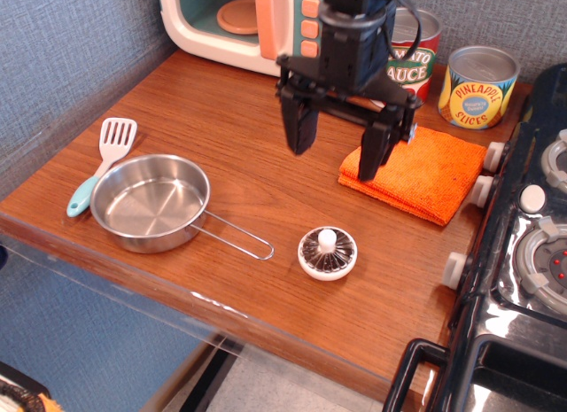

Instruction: Place the mushroom onto the orange towel

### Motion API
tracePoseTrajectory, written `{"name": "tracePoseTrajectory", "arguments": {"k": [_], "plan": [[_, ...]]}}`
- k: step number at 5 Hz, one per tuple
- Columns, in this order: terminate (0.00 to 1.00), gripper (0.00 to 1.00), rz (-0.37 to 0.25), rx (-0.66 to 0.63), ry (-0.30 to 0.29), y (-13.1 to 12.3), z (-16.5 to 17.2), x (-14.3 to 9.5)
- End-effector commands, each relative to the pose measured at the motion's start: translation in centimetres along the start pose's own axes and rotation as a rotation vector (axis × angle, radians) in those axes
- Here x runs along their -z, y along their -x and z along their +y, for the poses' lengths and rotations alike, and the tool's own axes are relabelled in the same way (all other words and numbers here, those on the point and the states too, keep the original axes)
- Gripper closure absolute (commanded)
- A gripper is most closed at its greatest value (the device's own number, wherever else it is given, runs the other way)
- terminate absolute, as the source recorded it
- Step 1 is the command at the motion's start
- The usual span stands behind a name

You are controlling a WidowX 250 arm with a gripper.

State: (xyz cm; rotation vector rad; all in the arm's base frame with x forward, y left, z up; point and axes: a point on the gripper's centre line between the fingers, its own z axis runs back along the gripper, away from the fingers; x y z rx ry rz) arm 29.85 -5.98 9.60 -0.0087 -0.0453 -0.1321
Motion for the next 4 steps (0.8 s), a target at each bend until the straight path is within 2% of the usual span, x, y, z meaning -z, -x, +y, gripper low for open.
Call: {"name": "tracePoseTrajectory", "arguments": {"k": [1, 2, 3, 4], "plan": [[0.00, 0.00, 0.003, -0.006, -0.037, 2.6, -0.4, 1.5], [0.00, 0.00, 0.029, -0.025, -0.060, 2.5, -0.3, 3.0], [0.00, 0.00, 0.020, -0.041, -0.095, 2.3, -0.7, 4.1], [0.00, 0.00, 0.006, -0.076, -0.099, 2.1, -1.2, 5.1]]}}
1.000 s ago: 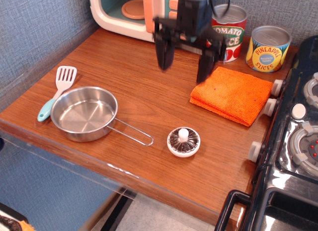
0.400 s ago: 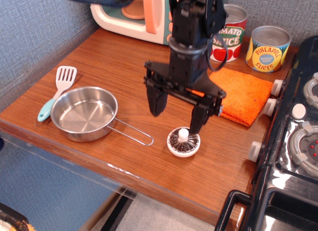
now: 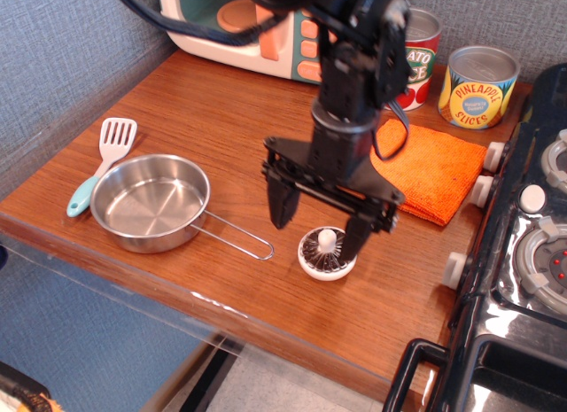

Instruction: Place the mushroom onto the orange towel

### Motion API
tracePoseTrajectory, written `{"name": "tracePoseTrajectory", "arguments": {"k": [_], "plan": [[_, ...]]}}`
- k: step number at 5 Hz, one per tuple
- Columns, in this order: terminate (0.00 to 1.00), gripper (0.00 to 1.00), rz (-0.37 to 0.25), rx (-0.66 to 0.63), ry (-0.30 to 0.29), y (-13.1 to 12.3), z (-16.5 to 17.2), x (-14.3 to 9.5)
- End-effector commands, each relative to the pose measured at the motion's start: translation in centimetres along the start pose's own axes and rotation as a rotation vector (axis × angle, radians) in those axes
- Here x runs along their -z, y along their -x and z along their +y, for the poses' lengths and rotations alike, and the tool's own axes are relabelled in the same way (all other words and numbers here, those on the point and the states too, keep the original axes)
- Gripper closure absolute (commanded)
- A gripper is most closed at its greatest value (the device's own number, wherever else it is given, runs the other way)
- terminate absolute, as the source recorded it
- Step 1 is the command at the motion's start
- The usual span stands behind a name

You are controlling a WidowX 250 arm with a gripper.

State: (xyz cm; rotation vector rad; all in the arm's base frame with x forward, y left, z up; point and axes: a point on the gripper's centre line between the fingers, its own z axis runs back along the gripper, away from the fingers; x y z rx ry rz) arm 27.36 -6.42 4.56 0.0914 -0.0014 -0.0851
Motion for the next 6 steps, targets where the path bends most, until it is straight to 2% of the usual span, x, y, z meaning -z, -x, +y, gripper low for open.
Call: {"name": "tracePoseTrajectory", "arguments": {"k": [1, 4, 5, 6], "plan": [[0.00, 0.00, -0.055, -0.066, 0.003, -0.5, -1.1, 0.9], [0.00, 0.00, 0.006, -0.099, -0.013, -0.1, -1.7, 2.3], [0.00, 1.00, 0.003, -0.099, 0.019, -0.1, -1.5, 2.2], [0.00, 1.00, 0.007, -0.093, 0.029, -0.3, -1.2, 2.0]]}}
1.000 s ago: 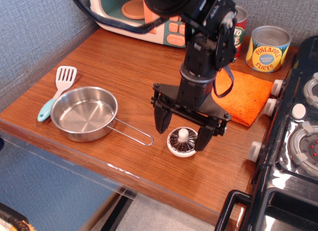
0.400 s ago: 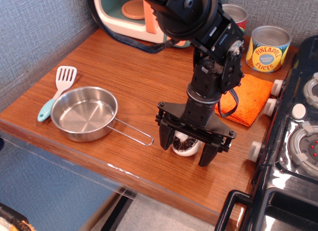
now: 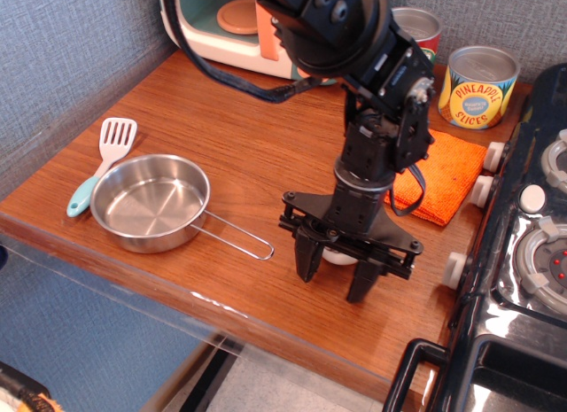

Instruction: Place the mushroom onto the orange towel

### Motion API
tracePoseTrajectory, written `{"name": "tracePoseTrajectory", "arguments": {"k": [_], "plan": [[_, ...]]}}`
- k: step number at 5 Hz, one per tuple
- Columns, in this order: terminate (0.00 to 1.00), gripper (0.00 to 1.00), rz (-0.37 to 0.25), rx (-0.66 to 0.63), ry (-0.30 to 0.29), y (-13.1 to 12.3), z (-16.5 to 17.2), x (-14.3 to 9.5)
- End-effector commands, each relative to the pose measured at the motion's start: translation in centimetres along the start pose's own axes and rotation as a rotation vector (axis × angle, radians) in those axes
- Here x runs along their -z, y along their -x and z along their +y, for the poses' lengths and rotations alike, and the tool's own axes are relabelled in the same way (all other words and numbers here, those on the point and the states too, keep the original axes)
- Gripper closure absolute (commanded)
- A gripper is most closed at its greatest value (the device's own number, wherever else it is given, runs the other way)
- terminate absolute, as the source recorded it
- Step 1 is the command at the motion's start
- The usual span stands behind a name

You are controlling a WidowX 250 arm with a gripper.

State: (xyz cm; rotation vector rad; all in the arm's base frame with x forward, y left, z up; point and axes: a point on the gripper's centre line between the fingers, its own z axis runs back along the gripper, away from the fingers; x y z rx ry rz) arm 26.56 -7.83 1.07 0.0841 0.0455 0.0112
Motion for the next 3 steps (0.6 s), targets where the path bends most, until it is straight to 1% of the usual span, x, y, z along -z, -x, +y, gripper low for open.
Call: {"name": "tracePoseTrajectory", "arguments": {"k": [1, 2, 3], "plan": [[0.00, 1.00, -0.039, -0.004, 0.039, -1.1, 0.8, -1.7], [0.00, 0.00, -0.033, 0.006, 0.068, -1.2, 0.6, -2.3], [0.00, 0.00, -0.063, 0.013, 0.115, -0.8, 0.4, -4.1]]}}
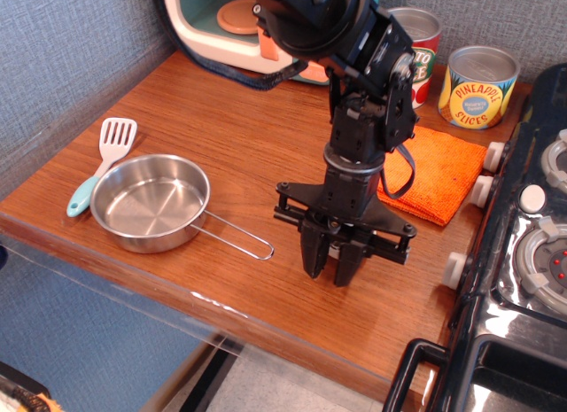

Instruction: Place the mushroom onto the orange towel

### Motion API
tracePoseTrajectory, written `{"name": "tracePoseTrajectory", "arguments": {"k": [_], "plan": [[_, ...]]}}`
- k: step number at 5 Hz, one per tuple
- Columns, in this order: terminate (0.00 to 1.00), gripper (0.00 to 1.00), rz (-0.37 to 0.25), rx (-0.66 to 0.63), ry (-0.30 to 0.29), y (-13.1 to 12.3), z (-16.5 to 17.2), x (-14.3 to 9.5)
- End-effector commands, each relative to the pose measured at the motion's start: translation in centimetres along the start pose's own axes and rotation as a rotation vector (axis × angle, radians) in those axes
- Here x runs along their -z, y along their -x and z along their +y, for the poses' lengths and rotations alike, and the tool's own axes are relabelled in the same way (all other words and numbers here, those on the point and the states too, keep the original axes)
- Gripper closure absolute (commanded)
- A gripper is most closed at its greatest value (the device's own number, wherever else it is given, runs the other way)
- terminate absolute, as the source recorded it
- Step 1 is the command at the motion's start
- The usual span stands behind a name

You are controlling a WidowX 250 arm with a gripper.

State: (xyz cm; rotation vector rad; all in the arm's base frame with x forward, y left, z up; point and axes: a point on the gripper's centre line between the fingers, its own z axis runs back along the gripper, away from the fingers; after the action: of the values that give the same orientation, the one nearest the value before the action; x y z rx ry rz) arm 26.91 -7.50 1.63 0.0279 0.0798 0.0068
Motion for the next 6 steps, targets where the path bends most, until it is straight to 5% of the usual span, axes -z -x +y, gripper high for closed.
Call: {"name": "tracePoseTrajectory", "arguments": {"k": [1, 4, 6], "plan": [[0.00, 0.00, -0.144, 0.016, 0.088, -0.4, -0.4, -5.7], [0.00, 0.00, -0.142, -0.104, 0.058, -5.5, 1.9, -4.2], [0.00, 0.00, -0.139, -0.042, 0.051, -4.0, 0.6, -4.0]]}}
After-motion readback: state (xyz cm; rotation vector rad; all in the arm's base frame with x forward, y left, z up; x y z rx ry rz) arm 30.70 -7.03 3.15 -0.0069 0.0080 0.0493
